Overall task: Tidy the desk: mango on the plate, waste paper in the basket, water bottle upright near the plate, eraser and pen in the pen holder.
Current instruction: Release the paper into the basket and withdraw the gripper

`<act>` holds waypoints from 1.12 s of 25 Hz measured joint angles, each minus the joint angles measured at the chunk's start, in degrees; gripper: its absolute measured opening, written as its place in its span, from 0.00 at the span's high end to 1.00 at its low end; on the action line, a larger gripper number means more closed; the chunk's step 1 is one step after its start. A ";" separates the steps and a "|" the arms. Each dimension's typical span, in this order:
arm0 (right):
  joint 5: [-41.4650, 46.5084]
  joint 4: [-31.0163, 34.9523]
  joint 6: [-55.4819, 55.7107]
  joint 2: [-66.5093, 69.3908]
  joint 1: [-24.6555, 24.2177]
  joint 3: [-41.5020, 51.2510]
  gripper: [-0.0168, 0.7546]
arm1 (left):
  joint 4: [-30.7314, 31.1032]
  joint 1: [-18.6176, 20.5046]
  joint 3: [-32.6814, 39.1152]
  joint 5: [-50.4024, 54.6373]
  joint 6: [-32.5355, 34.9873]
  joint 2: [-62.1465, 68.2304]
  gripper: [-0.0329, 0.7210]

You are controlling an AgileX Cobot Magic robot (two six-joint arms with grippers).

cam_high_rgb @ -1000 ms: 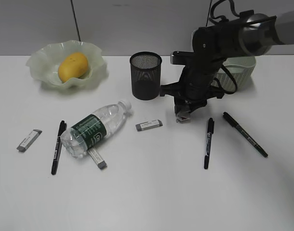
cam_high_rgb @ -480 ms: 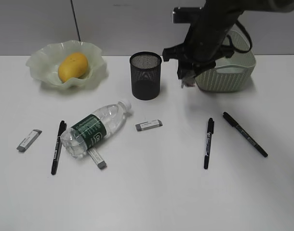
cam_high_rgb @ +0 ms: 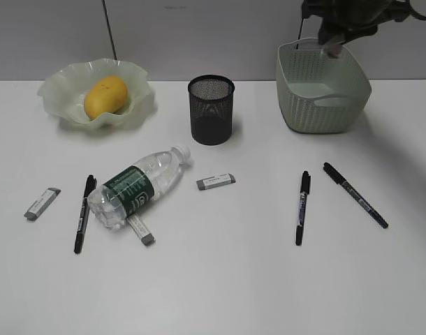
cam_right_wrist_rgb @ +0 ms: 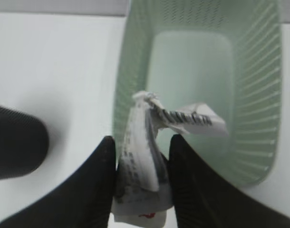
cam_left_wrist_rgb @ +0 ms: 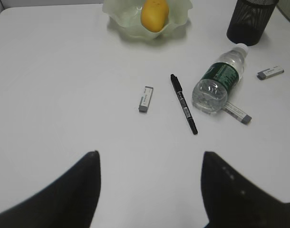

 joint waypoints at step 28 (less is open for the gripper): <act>3.93 -0.46 -6.52 4.68 -3.80 -7.21 0.21 | 0.00 0.00 0.06 0.00 0.00 0.00 0.30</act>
